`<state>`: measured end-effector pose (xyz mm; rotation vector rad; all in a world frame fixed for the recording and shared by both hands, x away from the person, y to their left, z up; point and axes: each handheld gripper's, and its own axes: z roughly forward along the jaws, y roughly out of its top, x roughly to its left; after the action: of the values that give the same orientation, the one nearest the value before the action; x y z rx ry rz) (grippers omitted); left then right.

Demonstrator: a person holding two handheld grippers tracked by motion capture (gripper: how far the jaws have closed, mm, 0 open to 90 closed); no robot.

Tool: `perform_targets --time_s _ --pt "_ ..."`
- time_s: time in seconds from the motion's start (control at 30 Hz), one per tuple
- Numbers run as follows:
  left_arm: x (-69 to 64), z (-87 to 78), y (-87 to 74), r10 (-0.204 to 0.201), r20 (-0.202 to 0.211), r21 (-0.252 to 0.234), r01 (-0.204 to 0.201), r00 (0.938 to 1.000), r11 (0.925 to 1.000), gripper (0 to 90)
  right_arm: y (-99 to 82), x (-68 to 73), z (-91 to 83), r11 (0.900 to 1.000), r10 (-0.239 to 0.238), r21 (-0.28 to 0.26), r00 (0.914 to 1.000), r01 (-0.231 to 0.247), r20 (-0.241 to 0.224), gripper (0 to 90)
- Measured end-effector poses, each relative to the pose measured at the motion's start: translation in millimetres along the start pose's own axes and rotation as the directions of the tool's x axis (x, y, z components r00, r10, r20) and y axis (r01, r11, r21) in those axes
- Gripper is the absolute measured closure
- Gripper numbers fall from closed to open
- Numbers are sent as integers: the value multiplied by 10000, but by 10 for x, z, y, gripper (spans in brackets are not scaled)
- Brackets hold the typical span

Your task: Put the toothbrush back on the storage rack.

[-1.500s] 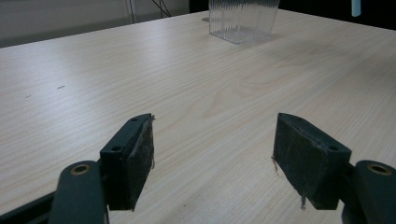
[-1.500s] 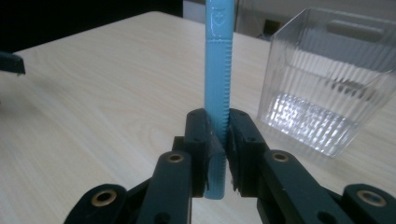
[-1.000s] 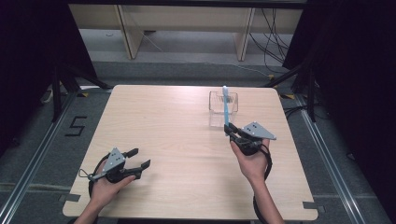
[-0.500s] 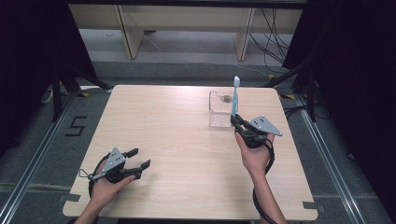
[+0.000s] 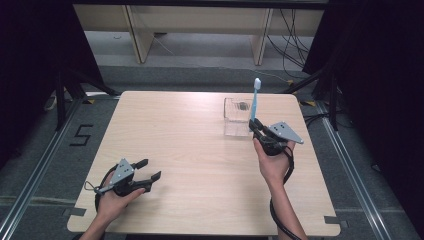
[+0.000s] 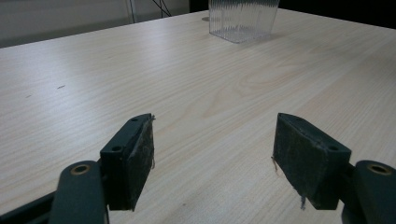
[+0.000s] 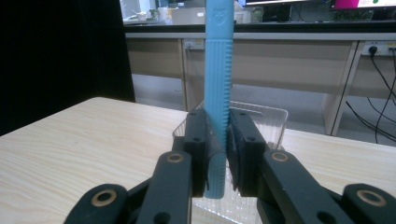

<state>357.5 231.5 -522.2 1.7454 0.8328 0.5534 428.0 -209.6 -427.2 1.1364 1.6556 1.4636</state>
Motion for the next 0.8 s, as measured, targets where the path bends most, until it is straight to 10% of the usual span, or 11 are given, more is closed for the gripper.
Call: perform_targets --time_s 0.8 --pt "-5 2 -1 19 11 -25 -19 10000 10000 286 67 -87 177 9984 -84 -560 9996 98 267 792"
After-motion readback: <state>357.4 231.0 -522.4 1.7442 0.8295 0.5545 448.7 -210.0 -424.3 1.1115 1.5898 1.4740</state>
